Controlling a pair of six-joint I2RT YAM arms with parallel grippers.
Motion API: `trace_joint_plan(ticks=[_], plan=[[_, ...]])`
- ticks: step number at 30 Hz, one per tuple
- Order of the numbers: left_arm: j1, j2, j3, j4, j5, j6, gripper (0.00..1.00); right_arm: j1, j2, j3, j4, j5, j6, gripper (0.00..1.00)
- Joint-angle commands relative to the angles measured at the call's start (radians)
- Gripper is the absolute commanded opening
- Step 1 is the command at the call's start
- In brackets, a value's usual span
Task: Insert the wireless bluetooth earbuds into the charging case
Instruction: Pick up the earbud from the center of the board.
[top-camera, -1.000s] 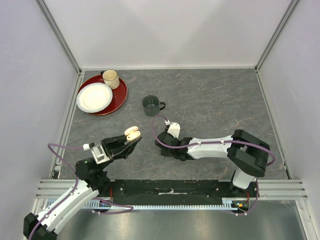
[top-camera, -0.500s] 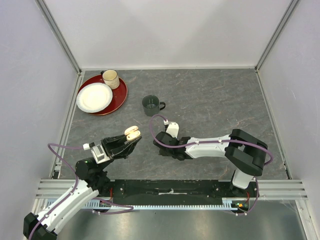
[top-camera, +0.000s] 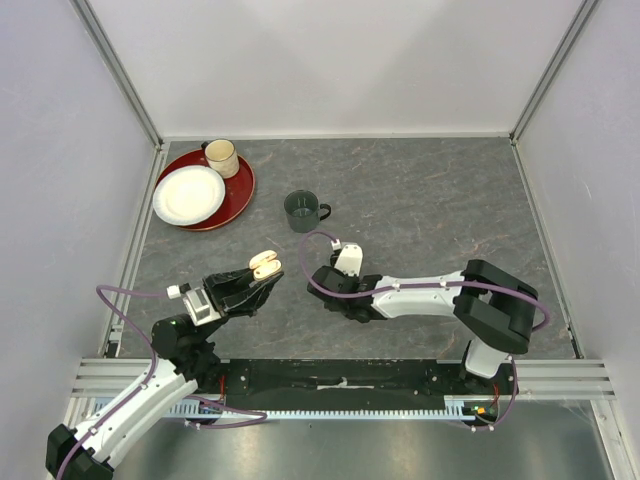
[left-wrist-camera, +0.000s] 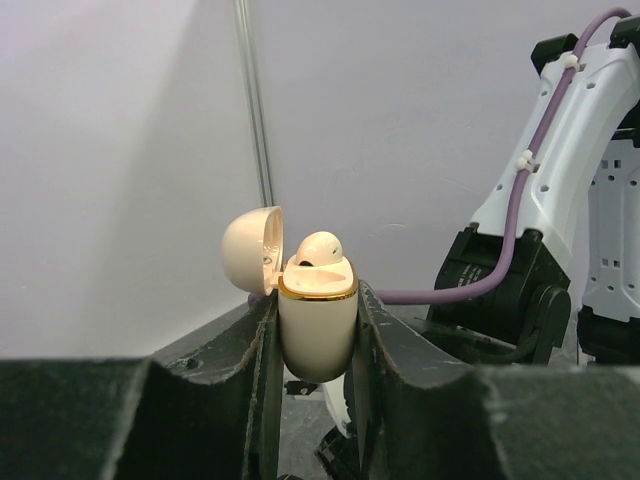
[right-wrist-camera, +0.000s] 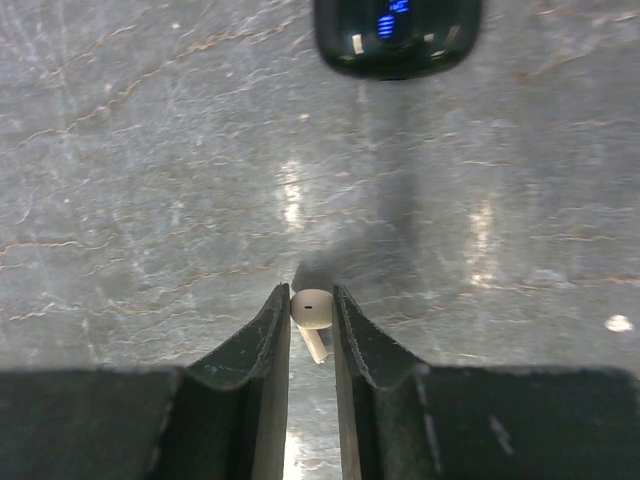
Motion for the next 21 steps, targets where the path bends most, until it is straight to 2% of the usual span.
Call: trace_joint_plan(ticks=[1,12,19,21], plan=[[0.001,0.012,0.01,0.04,-0.015,0.035,0.02,-0.002,-0.077,-0.037,-0.061,0.125,0.047,0.23],[0.003,0.001,0.002,0.038,-0.018,0.024,0.02,-0.074,-0.214,-0.201,-0.078,0.146,0.156,0.25],[0.001,-0.001,-0.002,0.04,-0.018,0.016,0.02,-0.089,-0.223,-0.212,-0.079,0.132,0.148,0.28],[0.001,-0.002,-0.002,0.04,-0.021,0.016,0.02,-0.091,-0.217,-0.203,-0.081,0.123,0.132,0.32]])
